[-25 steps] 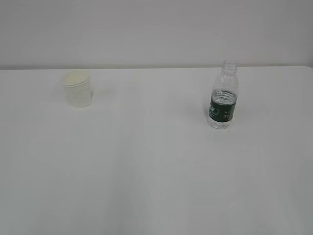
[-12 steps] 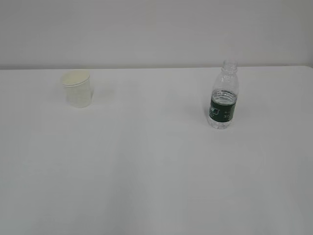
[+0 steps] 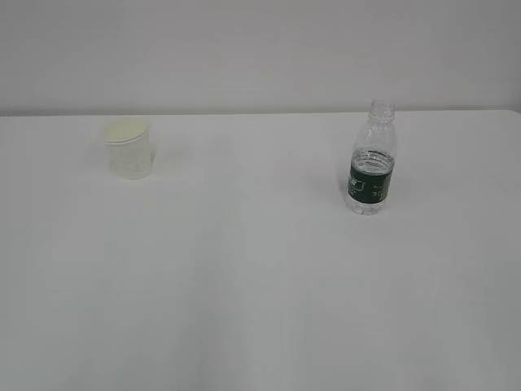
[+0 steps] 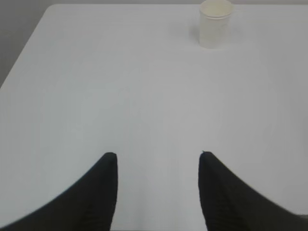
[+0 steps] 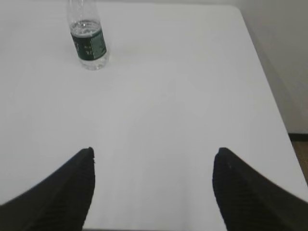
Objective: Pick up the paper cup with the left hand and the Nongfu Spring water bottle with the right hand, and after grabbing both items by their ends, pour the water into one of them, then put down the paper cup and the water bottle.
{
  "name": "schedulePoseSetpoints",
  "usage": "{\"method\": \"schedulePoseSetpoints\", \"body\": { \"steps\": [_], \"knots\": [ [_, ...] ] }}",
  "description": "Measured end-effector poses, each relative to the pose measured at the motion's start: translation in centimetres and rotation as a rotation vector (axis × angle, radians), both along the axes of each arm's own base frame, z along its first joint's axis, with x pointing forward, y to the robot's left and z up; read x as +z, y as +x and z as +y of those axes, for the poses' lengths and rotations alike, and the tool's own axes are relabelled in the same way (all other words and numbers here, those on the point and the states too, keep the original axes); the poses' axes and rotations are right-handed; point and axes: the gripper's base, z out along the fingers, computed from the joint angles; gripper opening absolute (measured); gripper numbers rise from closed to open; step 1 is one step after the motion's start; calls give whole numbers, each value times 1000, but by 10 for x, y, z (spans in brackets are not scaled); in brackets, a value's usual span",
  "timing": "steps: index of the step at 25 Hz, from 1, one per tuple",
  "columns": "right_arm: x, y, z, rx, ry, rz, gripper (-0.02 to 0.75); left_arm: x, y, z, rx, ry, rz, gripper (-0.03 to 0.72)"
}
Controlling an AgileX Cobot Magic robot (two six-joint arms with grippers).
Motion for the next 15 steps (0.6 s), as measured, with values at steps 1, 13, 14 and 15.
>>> {"method": "schedulePoseSetpoints", "body": {
  "steps": [1,13,14,15],
  "knots": [
    [5,0,0,3,-1,-38,575,3,0,0,-1,1,-23,361],
    [44,22,7,48,50,-214,574,31,54,-1,-17,25,-101,468],
    [46,24,9,54,73,-226,575,32,61,-1,-17,34,-98,477],
    [48,26,11,65,99,-247,575,33,71,-1,-20,42,-100,486]
  ]
}}
